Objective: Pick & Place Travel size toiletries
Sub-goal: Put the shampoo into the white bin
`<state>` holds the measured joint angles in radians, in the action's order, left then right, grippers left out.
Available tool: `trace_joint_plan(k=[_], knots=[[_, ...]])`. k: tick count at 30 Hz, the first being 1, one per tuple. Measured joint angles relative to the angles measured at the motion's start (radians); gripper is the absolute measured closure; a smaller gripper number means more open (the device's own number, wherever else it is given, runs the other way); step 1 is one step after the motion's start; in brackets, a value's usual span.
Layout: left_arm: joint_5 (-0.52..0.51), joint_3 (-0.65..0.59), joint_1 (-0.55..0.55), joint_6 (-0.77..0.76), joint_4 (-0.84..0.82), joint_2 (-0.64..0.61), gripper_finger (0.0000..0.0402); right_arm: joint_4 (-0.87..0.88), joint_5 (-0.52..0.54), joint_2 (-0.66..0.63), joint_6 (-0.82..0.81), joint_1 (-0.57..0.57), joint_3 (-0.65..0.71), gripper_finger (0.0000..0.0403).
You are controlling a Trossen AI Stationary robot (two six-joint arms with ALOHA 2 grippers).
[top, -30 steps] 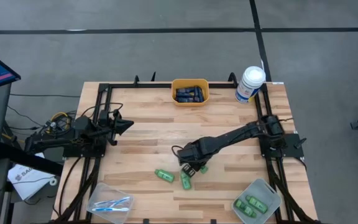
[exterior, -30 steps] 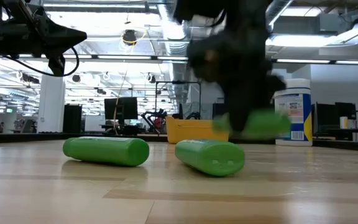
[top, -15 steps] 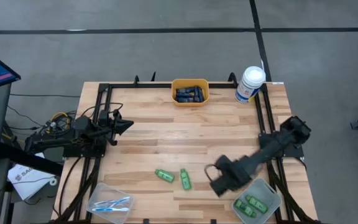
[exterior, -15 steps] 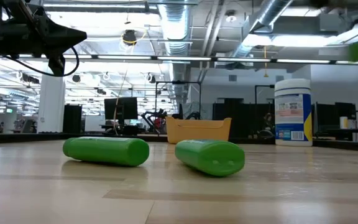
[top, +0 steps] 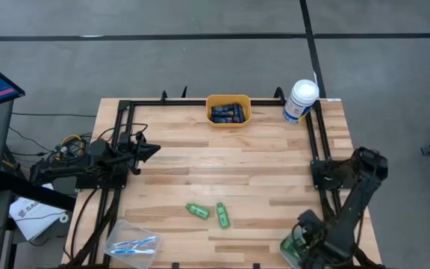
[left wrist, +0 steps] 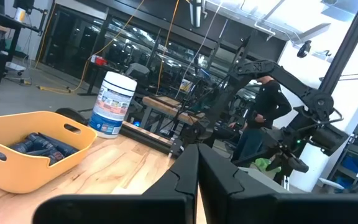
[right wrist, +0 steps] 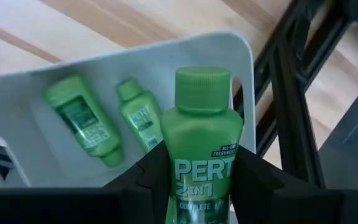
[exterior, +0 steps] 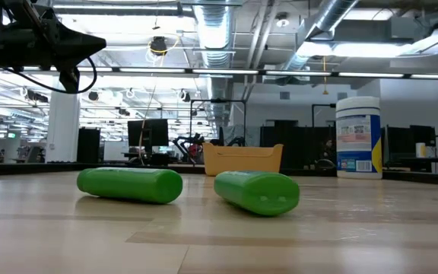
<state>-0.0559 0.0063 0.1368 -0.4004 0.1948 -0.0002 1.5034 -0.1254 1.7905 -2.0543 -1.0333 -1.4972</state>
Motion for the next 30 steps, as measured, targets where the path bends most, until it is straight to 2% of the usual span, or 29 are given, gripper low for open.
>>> trace_joint_plan(k=[4, 10, 16, 19, 23, 27, 30], knots=[[0.000, 0.000, 0.000, 0.000, 0.001, 0.000, 0.0401, -0.077, -0.007, 0.000, -0.063, -0.032, 0.066, 0.0282], [0.000, 0.000, 0.000, 0.000, 0.002, 0.000, 0.0401, -0.279, -0.010, 0.001, -0.035, -0.038, 0.189, 0.0277], [0.000, 0.000, 0.000, 0.000, 0.002, 0.000, 0.0401, -0.293, -0.034, 0.002, -0.012, -0.038, 0.212, 0.0253], [0.000, 0.000, 0.000, 0.000, 0.002, 0.000, 0.0401, -0.304, -0.035, 0.002, 0.005, -0.036, 0.213, 0.0224], [0.000, 0.000, 0.000, 0.000, 0.002, 0.000, 0.0401, -0.315, -0.046, -0.004, 0.031, 0.000, 0.212, 0.0162], [0.000, 0.000, 0.000, 0.000, 0.002, 0.000, 0.0401, -0.316, -0.026, -0.039, 0.133, 0.075, 0.202, 0.0103], [0.000, 0.000, 0.000, 0.000, 0.001, 0.000, 0.0401, -0.315, 0.033, -0.077, 0.210, 0.148, 0.193, 0.0076]])
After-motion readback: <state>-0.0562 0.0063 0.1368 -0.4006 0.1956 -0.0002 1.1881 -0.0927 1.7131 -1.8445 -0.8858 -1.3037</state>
